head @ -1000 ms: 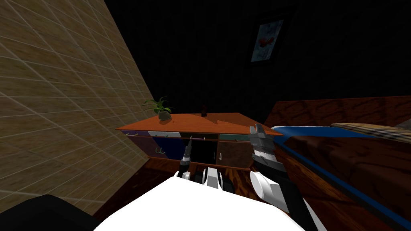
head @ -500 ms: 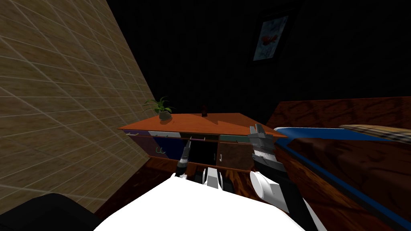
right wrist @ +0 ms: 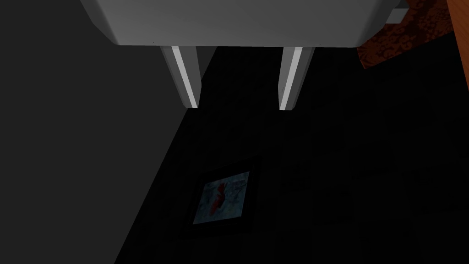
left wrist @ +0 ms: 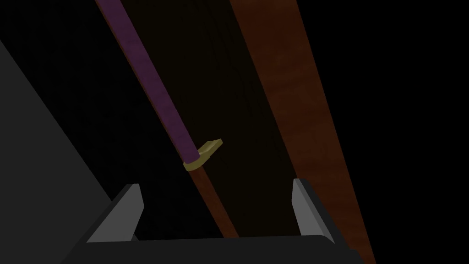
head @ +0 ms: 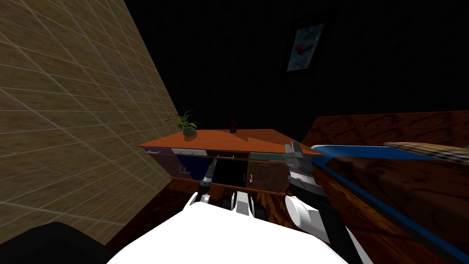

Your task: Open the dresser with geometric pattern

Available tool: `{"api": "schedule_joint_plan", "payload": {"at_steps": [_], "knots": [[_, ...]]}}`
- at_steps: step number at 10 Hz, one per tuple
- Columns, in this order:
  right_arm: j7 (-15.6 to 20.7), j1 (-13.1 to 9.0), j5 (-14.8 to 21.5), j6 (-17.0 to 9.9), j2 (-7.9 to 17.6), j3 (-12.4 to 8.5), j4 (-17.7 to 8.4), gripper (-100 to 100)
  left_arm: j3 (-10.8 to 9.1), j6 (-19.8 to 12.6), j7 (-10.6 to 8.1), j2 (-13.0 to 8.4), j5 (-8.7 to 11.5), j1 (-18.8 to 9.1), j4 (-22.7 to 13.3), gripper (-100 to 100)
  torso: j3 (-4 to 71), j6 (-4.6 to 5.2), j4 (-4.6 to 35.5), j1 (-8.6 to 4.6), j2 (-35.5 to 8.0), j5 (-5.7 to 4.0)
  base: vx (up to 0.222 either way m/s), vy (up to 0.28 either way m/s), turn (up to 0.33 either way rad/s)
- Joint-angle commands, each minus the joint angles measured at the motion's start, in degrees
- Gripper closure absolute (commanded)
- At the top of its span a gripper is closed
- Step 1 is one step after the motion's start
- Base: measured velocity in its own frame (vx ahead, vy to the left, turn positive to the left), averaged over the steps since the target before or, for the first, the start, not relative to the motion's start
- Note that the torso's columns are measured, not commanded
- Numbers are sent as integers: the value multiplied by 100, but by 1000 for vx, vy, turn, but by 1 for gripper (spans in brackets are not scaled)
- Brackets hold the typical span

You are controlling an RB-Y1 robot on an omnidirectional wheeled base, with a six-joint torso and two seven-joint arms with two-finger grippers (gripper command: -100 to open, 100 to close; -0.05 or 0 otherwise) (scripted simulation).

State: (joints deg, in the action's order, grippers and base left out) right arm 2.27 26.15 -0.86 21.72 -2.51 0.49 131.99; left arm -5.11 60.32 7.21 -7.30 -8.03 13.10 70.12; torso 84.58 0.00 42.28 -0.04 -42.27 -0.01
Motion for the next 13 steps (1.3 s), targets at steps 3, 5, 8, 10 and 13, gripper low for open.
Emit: {"api": "schedule_joint_plan", "payload": {"at_steps": [3,5,8,10,13], "knots": [[0,0,0,0,0,0,0,0,6,-542,-13,-106,2,-213,117,-100,-2,-1,1,6,-4,2,-47,-14,4],[0,0,0,0,0,0,0,0,11,-769,-17,-78,1,-297,172,-100,-1,0,0,1,-1,0,-45,-25,4],[0,0,0,0,0,0,0,0,18,-1092,-22,-15,0,-417,249,-100,0,0,0,6,0,2,-40,-19,4],[0,0,0,0,0,0,0,0,23,-1299,-26,26,0,-494,299,-100,-2,-1,1,5,-4,1,-45,-16,4],[0,0,0,0,0,0,0,0,30,-1600,-31,57,-1,-605,371,-100,1,-1,-1,4,1,1,-34,-17,3]]}}
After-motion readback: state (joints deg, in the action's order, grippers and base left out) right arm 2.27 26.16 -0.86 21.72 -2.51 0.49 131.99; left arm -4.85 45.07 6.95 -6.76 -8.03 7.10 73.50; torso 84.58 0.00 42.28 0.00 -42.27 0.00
